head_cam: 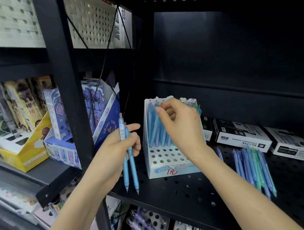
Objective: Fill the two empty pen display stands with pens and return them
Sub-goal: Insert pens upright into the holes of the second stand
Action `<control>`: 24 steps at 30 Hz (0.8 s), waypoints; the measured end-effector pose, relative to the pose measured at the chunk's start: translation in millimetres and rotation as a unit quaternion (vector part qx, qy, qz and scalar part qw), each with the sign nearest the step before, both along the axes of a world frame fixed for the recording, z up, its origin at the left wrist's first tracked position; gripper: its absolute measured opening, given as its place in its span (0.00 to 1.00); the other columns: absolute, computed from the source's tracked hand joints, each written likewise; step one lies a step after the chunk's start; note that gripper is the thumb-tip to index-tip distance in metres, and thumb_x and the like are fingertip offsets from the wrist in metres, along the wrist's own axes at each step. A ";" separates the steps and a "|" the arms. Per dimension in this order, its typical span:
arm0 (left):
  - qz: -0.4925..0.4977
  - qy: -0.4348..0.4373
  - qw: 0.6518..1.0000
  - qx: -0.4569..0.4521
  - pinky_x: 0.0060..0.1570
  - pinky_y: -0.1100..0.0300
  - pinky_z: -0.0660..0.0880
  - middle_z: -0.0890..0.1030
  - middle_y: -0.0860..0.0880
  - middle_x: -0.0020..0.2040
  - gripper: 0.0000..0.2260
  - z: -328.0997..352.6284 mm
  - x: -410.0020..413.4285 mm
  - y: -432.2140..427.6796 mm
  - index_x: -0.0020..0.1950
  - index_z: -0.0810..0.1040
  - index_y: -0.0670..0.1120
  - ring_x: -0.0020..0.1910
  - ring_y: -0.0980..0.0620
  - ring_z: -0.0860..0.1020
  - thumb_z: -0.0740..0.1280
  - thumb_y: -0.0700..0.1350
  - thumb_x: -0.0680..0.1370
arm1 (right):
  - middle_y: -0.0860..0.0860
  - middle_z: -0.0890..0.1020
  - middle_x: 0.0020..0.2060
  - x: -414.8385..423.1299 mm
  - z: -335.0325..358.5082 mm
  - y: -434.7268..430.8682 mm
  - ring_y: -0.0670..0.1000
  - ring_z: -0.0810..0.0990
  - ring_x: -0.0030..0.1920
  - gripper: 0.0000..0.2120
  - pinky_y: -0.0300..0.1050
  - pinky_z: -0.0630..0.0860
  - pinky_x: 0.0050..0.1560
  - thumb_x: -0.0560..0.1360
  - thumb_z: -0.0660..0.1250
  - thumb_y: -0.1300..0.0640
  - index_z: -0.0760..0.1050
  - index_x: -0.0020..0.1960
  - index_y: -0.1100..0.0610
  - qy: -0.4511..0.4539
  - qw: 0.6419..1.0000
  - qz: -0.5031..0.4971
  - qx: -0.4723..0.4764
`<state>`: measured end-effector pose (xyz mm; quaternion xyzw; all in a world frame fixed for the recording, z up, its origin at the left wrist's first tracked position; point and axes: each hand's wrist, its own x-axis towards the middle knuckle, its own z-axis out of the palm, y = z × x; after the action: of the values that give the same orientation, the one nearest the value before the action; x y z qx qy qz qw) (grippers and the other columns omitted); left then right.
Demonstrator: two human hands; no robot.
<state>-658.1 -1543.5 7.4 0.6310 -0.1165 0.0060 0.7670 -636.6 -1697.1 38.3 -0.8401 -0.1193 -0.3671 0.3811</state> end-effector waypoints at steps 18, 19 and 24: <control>0.063 -0.047 0.992 0.100 0.31 0.71 0.68 0.78 0.56 0.28 0.15 17.8 -13.0 -7.8 0.47 0.81 0.49 0.34 0.58 0.78 0.58 0.56 0.77 | 0.46 0.79 0.29 -29.6 -15.0 -10.6 0.43 0.74 0.30 0.07 0.36 0.72 0.35 0.75 0.66 0.50 0.80 0.42 0.51 0.117 0.991 0.044 0.050; 0.060 -0.051 0.992 0.097 0.27 0.71 0.67 0.63 0.60 0.23 0.15 18.6 -12.9 -10.0 0.46 0.81 0.49 0.24 0.61 0.64 0.59 0.56 0.76 | 0.45 0.80 0.30 -35.6 -15.6 -10.3 0.42 0.76 0.32 0.07 0.36 0.74 0.37 0.74 0.67 0.50 0.81 0.41 0.50 0.150 0.982 0.089 0.066; 0.065 -0.113 0.986 0.107 0.24 0.76 0.64 0.71 0.60 0.20 0.08 22.3 -13.2 -28.4 0.46 0.80 0.43 0.21 0.64 0.70 0.65 0.46 0.76 | 0.44 0.81 0.35 -49.7 -19.4 -7.5 0.42 0.77 0.36 0.04 0.35 0.75 0.40 0.70 0.72 0.52 0.81 0.44 0.52 0.166 0.973 0.147 0.062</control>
<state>-671.3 -1571.8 29.7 0.7109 -0.1613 0.1143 0.6749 -686.3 -1704.5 18.9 -0.8373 -0.1537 -0.1692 0.4966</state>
